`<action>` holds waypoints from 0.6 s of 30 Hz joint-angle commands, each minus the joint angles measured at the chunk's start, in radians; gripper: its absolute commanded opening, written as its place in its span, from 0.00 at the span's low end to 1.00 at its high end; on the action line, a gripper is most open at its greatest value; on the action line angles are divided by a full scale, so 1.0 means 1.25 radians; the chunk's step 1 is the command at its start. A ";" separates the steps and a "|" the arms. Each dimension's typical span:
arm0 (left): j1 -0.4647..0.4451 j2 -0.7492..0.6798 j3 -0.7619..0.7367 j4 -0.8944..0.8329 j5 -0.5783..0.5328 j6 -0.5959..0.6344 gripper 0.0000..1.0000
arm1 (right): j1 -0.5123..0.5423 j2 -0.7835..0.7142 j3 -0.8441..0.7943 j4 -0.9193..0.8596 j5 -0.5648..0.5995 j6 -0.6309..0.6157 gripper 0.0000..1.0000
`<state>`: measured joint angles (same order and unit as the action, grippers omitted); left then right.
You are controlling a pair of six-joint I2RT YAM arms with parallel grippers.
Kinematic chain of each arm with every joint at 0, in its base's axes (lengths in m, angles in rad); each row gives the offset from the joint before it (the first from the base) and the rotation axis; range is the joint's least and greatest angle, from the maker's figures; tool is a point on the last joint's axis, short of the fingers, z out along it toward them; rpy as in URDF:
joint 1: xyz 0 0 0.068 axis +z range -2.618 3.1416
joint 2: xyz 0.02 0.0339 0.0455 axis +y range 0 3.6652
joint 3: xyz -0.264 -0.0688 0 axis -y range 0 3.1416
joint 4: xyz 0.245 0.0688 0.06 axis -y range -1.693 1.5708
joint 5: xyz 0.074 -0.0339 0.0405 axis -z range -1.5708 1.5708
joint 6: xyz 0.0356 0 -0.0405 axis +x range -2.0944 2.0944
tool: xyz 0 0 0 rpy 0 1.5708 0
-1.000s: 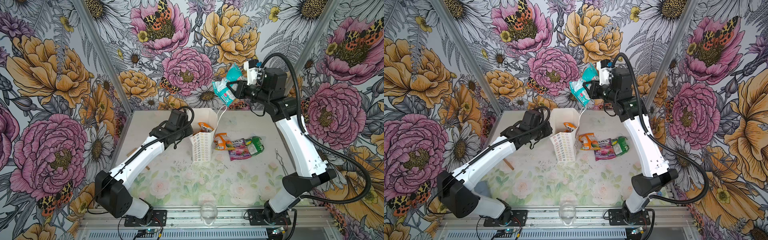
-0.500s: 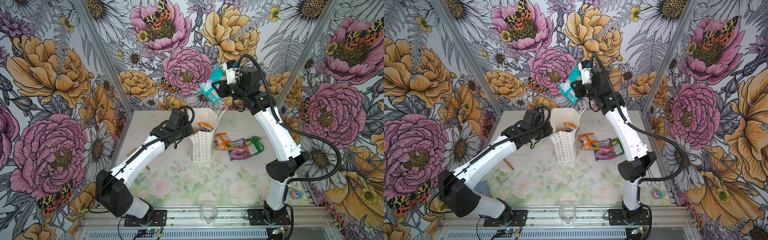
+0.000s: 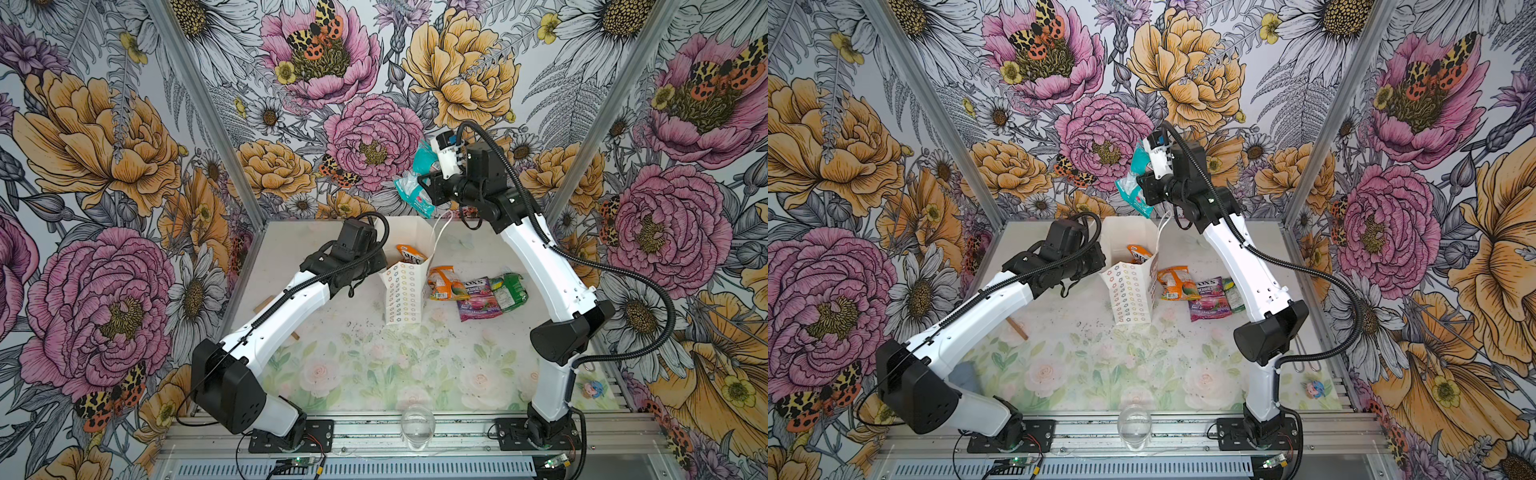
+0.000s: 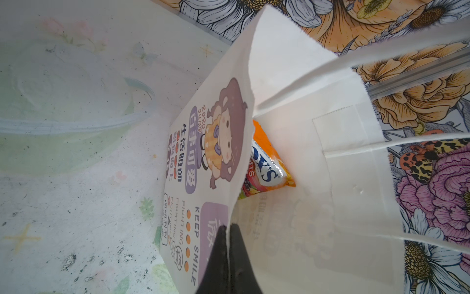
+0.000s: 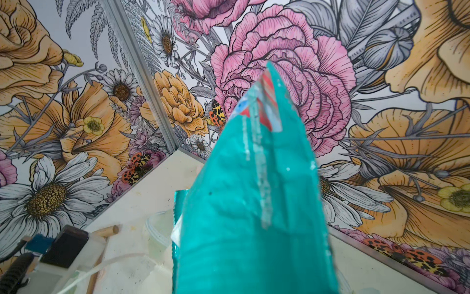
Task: Place the snacks into the paper bag
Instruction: 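Lift the teal snack bag with the right gripper toward the paper bag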
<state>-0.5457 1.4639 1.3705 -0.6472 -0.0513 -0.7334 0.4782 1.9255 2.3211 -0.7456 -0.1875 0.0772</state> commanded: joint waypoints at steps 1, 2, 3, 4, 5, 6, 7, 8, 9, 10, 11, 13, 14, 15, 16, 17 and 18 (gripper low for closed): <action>-0.003 0.002 0.013 -0.005 0.016 0.011 0.00 | 0.012 -0.033 -0.018 0.009 -0.011 -0.066 0.00; -0.003 0.002 0.013 -0.005 0.016 0.011 0.00 | 0.014 -0.036 -0.028 0.006 -0.012 -0.074 0.00; -0.003 0.003 0.013 -0.005 0.015 0.011 0.00 | 0.015 -0.039 -0.039 0.004 -0.017 -0.083 0.00; -0.002 0.003 0.013 -0.005 0.015 0.011 0.00 | 0.016 -0.045 -0.054 0.003 -0.022 -0.092 0.00; -0.003 0.003 0.013 -0.004 0.015 0.011 0.00 | 0.017 -0.050 -0.067 0.003 -0.027 -0.098 0.00; -0.003 0.004 0.013 -0.005 0.015 0.011 0.00 | 0.018 -0.056 -0.081 0.003 -0.037 -0.105 0.00; -0.003 0.004 0.014 -0.004 0.015 0.011 0.00 | 0.018 -0.062 -0.097 0.001 -0.047 -0.112 0.00; -0.003 0.003 0.013 -0.004 0.015 0.011 0.00 | 0.019 -0.067 -0.111 0.001 -0.055 -0.119 0.00; -0.003 0.003 0.013 -0.005 0.013 0.011 0.00 | 0.019 -0.073 -0.127 0.001 -0.064 -0.127 0.00; -0.003 0.002 0.013 -0.004 0.014 0.011 0.00 | 0.020 -0.078 -0.142 0.001 -0.077 -0.135 0.00; -0.002 0.002 0.013 -0.005 0.013 0.011 0.00 | 0.020 -0.084 -0.155 0.001 -0.087 -0.143 0.00; -0.002 0.002 0.013 -0.004 0.013 0.011 0.00 | 0.022 -0.094 -0.182 0.001 -0.101 -0.154 0.00; -0.003 0.002 0.013 -0.005 0.014 0.011 0.00 | 0.023 -0.098 -0.191 0.001 -0.104 -0.158 0.00; -0.003 0.001 0.013 -0.004 0.013 0.011 0.00 | 0.024 -0.103 -0.201 0.002 -0.109 -0.163 0.00; -0.004 0.002 0.013 -0.004 0.012 0.011 0.00 | 0.025 -0.106 -0.210 0.002 -0.115 -0.166 0.00; -0.002 0.001 0.014 -0.005 0.013 0.011 0.00 | 0.025 -0.109 -0.217 0.001 -0.119 -0.167 0.00; -0.003 0.001 0.012 -0.005 0.013 0.011 0.00 | 0.027 -0.112 -0.225 0.002 -0.125 -0.172 0.00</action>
<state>-0.5457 1.4639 1.3705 -0.6472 -0.0513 -0.7334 0.4999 1.8500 2.0464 -0.7780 -0.2955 -0.1032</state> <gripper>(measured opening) 0.052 0.245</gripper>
